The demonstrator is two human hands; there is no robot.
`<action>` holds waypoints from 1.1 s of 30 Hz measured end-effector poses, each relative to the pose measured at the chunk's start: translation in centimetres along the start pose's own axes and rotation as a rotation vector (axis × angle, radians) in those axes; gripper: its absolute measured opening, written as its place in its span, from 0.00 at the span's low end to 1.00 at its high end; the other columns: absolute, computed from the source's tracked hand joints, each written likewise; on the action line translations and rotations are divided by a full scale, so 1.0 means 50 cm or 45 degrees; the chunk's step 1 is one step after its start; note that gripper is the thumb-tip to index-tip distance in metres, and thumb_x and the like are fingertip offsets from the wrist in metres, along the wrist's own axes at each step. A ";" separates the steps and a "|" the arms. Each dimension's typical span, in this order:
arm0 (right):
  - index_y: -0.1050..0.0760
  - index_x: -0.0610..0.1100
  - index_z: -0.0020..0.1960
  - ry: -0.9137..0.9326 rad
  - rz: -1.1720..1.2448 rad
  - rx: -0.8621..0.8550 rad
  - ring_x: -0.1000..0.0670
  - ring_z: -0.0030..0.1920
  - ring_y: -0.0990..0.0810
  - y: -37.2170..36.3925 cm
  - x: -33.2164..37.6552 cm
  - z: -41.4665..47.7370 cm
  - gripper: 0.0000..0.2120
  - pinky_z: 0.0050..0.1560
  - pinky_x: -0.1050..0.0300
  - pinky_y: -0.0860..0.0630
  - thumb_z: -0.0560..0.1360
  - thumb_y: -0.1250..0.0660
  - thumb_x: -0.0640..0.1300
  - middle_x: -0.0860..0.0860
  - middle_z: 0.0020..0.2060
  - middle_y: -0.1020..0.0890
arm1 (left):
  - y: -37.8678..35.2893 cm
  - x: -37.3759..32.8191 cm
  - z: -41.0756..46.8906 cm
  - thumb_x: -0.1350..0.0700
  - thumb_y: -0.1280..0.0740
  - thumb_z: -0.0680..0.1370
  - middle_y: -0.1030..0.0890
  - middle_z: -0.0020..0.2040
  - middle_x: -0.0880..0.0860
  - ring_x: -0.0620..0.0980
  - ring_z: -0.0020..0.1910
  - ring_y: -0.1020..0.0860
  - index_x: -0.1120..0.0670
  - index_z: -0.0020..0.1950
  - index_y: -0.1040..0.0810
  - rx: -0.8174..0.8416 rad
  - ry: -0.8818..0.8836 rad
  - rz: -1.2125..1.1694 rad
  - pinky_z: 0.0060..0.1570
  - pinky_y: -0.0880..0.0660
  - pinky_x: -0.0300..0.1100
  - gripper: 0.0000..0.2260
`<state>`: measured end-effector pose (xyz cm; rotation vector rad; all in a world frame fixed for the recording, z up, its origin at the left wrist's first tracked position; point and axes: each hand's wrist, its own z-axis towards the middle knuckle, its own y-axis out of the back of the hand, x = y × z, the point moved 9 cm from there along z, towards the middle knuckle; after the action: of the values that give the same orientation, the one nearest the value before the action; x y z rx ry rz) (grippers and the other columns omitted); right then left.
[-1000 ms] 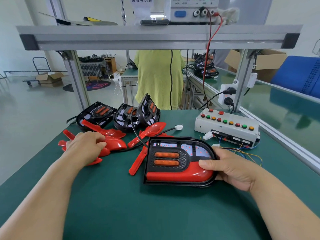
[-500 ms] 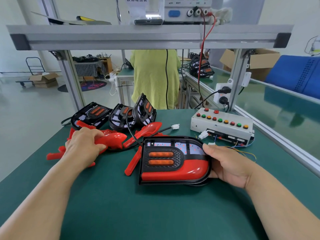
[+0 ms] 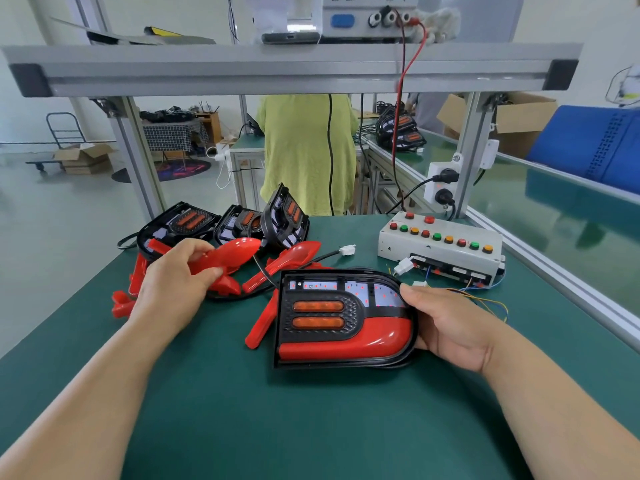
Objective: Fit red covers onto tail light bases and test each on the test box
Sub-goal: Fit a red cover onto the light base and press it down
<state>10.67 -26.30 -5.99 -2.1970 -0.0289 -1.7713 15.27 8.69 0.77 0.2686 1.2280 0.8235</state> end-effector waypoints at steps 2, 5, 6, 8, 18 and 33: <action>0.14 0.46 0.50 0.001 0.019 -0.007 0.48 0.50 0.15 -0.002 0.000 0.001 0.17 0.46 0.51 0.17 0.72 0.37 0.52 0.43 0.55 0.15 | -0.006 0.006 0.001 0.53 0.27 0.73 0.21 0.48 0.38 0.36 0.46 0.26 0.37 0.48 0.25 0.018 0.011 0.003 0.46 0.33 0.42 0.12; 0.14 0.43 0.51 0.000 0.027 -0.006 0.46 0.52 0.15 -0.003 -0.002 0.003 0.18 0.52 0.47 0.18 0.72 0.37 0.52 0.42 0.56 0.16 | -0.014 0.009 0.003 0.56 0.27 0.74 0.21 0.48 0.39 0.39 0.46 0.25 0.38 0.48 0.25 0.037 0.012 0.000 0.42 0.33 0.39 0.13; 0.15 0.44 0.52 0.000 0.023 -0.005 0.46 0.53 0.16 -0.003 -0.002 0.003 0.18 0.53 0.46 0.18 0.72 0.37 0.52 0.42 0.56 0.16 | -0.014 0.009 0.002 0.56 0.27 0.74 0.21 0.48 0.39 0.40 0.46 0.25 0.37 0.48 0.25 0.036 0.005 -0.001 0.42 0.33 0.38 0.13; 0.14 0.44 0.52 0.003 0.010 0.005 0.47 0.52 0.16 -0.005 0.000 0.003 0.17 0.54 0.46 0.19 0.73 0.37 0.52 0.42 0.56 0.16 | -0.014 0.007 0.002 0.54 0.27 0.74 0.21 0.50 0.39 0.43 0.47 0.24 0.36 0.50 0.25 0.031 -0.005 0.002 0.45 0.32 0.40 0.14; 0.17 0.43 0.53 -0.009 0.046 -0.019 0.46 0.50 0.16 -0.003 -0.003 0.002 0.16 0.51 0.47 0.19 0.76 0.39 0.50 0.42 0.57 0.16 | -0.001 -0.043 -0.014 0.54 0.31 0.79 0.22 0.48 0.35 0.23 0.45 0.26 0.41 0.63 0.22 -0.070 -0.210 -0.076 0.45 0.34 0.25 0.15; 0.19 0.43 0.56 0.001 0.005 -0.042 0.44 0.53 0.18 -0.002 -0.003 0.004 0.16 0.56 0.43 0.22 0.83 0.44 0.47 0.41 0.58 0.17 | -0.042 -0.089 -0.023 0.57 0.39 0.83 0.30 0.50 0.45 0.49 0.50 0.27 0.46 0.77 0.34 0.029 -0.333 0.194 0.49 0.32 0.38 0.22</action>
<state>10.80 -26.13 -6.14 -2.2173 0.0053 -1.7830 14.64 3.94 2.34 0.4778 0.9805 0.8754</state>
